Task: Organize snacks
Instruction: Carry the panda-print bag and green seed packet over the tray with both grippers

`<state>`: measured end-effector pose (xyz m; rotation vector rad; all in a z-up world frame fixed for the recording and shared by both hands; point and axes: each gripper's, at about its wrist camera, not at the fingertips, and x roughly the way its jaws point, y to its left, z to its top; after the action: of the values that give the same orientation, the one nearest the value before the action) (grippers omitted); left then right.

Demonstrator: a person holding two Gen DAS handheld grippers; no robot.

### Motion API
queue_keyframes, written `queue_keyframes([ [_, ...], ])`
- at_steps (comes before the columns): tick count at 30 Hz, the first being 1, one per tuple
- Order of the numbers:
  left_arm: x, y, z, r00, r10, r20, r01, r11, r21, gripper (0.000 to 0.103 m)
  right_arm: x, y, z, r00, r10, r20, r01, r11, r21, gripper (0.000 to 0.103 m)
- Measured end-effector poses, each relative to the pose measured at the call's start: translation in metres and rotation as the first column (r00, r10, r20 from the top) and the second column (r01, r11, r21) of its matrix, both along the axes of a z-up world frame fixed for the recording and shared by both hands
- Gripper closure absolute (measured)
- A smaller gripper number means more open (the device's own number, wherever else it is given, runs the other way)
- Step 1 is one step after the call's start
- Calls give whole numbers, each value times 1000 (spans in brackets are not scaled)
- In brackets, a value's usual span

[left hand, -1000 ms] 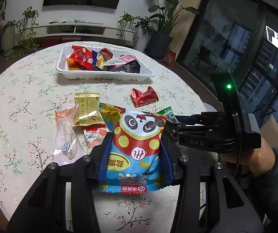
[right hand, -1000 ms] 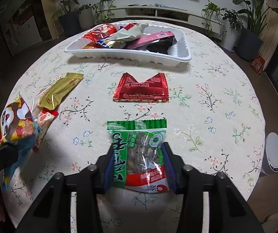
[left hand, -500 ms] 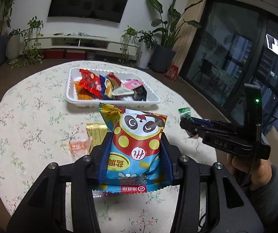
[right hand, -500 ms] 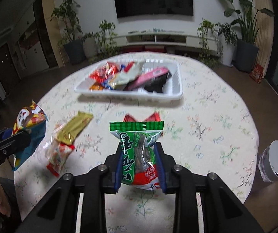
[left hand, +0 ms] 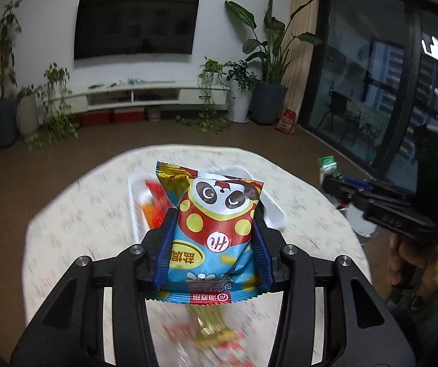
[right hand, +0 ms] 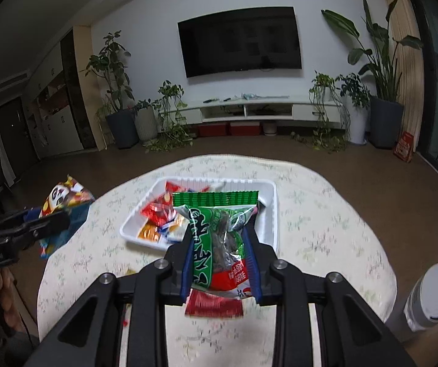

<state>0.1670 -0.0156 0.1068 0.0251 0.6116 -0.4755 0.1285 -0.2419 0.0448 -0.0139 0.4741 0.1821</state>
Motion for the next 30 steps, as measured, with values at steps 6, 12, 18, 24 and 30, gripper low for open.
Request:
queue_keyframes([
  [6, 48, -2, 9, 1000, -5, 8, 5, 1000, -3, 60, 47, 2, 43, 998, 5, 70, -6, 1000, 16, 72],
  [12, 98, -17, 0, 999, -17, -38, 18, 999, 34, 60, 103, 21, 59, 997, 25, 79, -22, 999, -37, 72],
  [18, 136, -26, -44, 989, -9, -149, 17, 998, 54, 60, 155, 31, 24, 998, 35, -52, -39, 995, -89, 72],
  [24, 145, -27, -73, 988, 24, -152, -14, 998, 67, 60, 182, 25, -23, 987, 2, -163, -17, 996, -93, 72],
  [30, 149, -36, -104, 985, 21, -174, -2, 994, 107, 60, 191, 23, -47, 978, -13, -206, -12, 993, -117, 72],
])
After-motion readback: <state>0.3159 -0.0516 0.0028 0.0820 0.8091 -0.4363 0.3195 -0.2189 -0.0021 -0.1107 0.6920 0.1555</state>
